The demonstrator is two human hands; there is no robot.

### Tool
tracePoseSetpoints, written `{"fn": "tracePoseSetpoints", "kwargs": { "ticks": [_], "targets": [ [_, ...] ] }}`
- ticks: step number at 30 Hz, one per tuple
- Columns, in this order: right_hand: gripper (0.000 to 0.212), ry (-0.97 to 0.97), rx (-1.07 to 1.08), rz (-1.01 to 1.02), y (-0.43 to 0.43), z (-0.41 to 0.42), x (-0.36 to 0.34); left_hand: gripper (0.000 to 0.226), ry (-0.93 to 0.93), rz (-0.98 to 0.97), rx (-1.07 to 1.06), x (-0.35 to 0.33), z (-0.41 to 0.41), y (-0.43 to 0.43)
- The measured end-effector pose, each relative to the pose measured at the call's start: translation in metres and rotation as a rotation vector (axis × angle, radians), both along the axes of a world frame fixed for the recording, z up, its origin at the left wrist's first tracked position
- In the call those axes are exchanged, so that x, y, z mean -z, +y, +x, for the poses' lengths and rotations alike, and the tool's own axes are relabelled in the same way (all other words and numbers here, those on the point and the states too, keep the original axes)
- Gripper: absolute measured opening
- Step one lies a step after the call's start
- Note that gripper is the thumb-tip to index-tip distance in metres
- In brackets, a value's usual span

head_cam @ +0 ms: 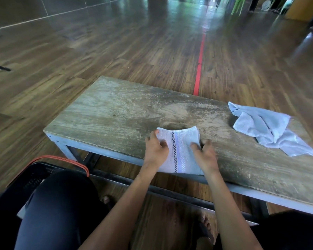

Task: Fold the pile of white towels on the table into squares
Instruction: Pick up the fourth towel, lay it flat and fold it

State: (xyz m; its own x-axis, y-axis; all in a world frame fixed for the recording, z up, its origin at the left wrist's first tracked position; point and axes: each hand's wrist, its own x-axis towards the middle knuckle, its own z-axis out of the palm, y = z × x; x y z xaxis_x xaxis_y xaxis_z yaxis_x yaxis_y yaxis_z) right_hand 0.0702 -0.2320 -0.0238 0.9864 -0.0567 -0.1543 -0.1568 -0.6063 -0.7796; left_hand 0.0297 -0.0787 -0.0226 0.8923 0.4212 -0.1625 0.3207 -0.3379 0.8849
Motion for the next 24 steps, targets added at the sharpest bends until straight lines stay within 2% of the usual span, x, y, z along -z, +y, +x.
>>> {"fn": "tracePoseSetpoints", "kwargs": {
  "ticks": [4, 8, 11, 13, 16, 19, 24],
  "targets": [
    [0.021, -0.111, 0.005, 0.260, -0.002, -0.010, -0.004, 0.053, -0.052, -0.204, -0.120, 0.006, -0.003, -0.003],
    [0.027, -0.198, 0.018, 0.314, -0.010, -0.013, -0.001, 0.046, -0.064, -0.342, -0.056, 0.000, -0.005, -0.006],
    [0.022, -0.238, -0.011, 0.294, -0.014, -0.013, 0.005, 0.041, -0.073, -0.257, 0.038, 0.004, -0.010, -0.008],
    [0.020, -0.231, -0.020, 0.291, -0.015, -0.013, 0.004, 0.040, -0.128, -0.210, 0.008, 0.009, -0.014, -0.010],
    [0.019, -0.171, -0.034, 0.268, -0.016, -0.015, 0.003, 0.042, -0.210, -0.213, -0.025, 0.010, -0.018, -0.011],
    [0.027, -0.082, -0.092, 0.241, -0.015, -0.023, 0.003, 0.044, -0.252, -0.230, -0.026, 0.006, -0.023, -0.009],
    [0.031, -0.132, -0.103, 0.257, -0.011, -0.039, -0.009, 0.043, -0.263, -0.282, -0.063, -0.004, -0.038, -0.010]
  ]
}}
